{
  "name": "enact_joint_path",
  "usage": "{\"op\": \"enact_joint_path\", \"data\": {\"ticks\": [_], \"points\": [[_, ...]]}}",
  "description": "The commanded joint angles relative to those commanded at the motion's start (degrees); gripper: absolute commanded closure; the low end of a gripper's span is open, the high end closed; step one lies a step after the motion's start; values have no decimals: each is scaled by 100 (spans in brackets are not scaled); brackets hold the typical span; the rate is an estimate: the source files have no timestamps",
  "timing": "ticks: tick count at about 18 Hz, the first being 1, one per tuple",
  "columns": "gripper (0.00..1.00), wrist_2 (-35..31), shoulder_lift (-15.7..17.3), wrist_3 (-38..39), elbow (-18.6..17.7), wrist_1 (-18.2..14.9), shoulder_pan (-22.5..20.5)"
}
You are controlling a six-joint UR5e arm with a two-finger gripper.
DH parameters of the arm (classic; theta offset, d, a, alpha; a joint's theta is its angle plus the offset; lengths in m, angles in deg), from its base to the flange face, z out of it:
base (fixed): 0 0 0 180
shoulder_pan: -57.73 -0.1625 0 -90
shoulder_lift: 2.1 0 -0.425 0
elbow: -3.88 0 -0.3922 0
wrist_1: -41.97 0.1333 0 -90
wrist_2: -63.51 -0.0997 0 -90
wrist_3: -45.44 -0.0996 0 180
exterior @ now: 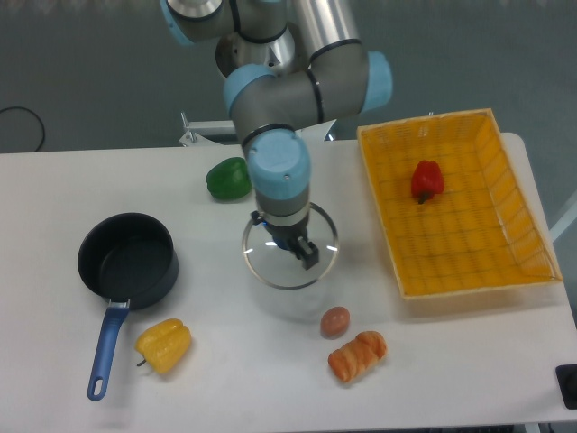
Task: Place the lid on the table
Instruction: 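Carry the held glass lid away from the orange tray toward the saucepan, then lower the glass lid flat onto the table beside the saucepan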
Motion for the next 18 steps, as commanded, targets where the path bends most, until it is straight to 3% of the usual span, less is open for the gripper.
{"op": "enact_joint_path", "data": {"ticks": [3, 9, 18], "points": [[47, 0, -44, 27, -106, 334, 141], [47, -9, -158, 18, -299, 677, 185], [47, -35, -377, 18, -247, 765, 220]]}}
